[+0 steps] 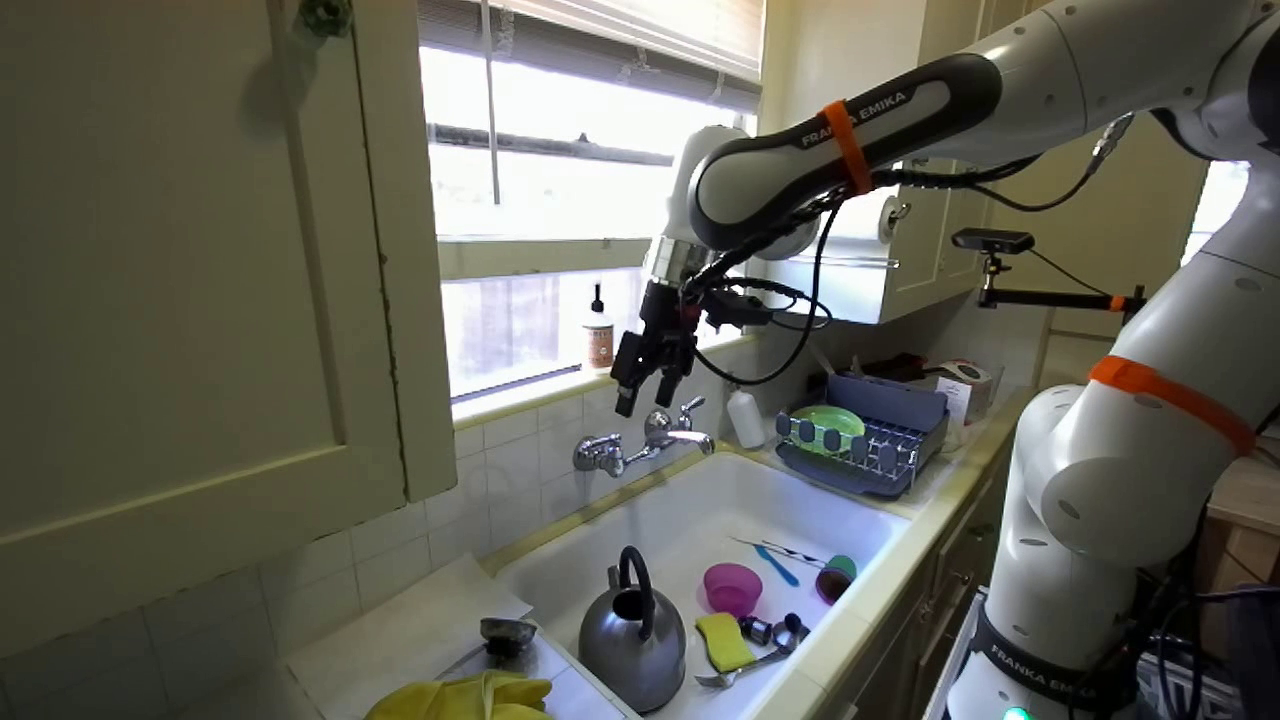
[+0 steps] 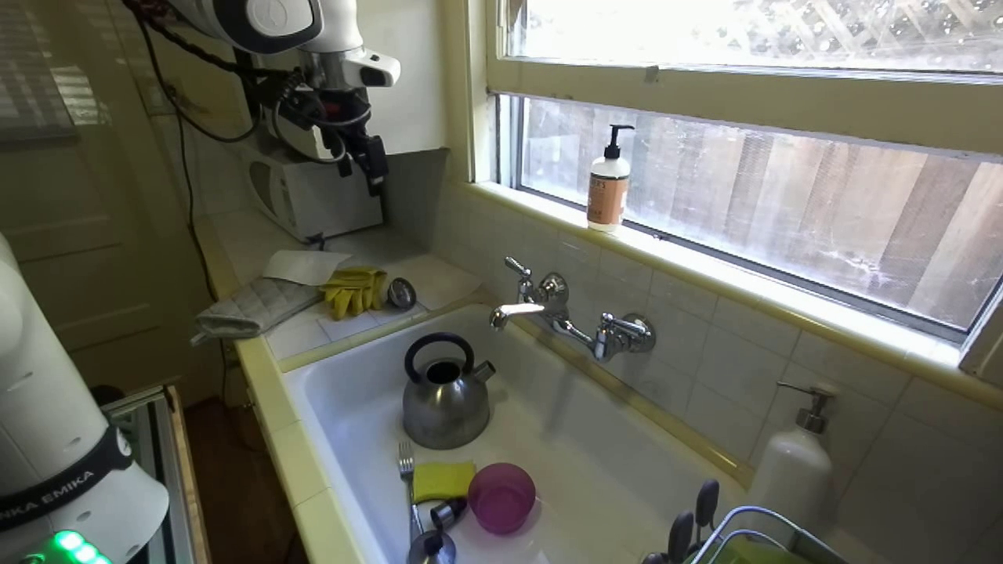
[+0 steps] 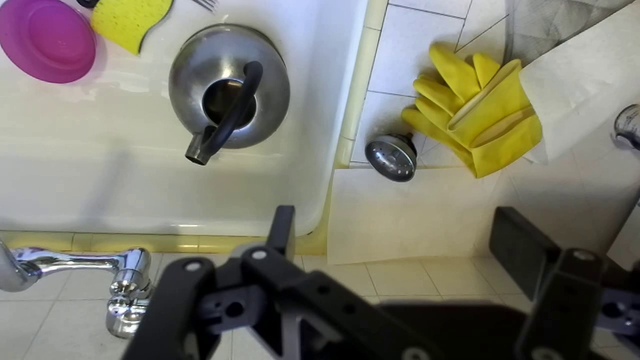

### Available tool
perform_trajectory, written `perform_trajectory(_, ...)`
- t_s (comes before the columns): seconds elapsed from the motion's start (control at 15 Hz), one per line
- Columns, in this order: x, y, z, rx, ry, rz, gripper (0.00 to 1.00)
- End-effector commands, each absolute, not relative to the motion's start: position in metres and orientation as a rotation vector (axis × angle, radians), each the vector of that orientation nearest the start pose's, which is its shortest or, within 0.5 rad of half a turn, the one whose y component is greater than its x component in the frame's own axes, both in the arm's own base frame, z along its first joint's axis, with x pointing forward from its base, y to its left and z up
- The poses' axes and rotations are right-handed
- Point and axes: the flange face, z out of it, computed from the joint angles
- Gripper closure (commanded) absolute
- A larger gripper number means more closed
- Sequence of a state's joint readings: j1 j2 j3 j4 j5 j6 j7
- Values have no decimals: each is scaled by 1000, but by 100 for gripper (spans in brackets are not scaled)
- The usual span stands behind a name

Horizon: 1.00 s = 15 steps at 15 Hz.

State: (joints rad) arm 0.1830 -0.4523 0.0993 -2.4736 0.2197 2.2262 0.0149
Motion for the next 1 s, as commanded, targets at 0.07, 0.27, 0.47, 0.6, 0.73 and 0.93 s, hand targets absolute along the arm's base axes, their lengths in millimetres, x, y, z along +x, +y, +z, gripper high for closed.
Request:
perform_trajectory(0.07,407,127,474,-2950,-215,-270,0)
perform_trajectory(0.27,408,128,473,-2950,-217,-266,0)
perform_trajectory(0.47,409,128,470,-2951,-221,-261,0)
perform_trajectory(0.6,411,125,474,-2948,-234,-272,0)
perform_trajectory(0.73,412,121,476,-2947,-224,-277,0)
perform_trajectory(0.93,414,114,477,-2947,-200,-284,0)
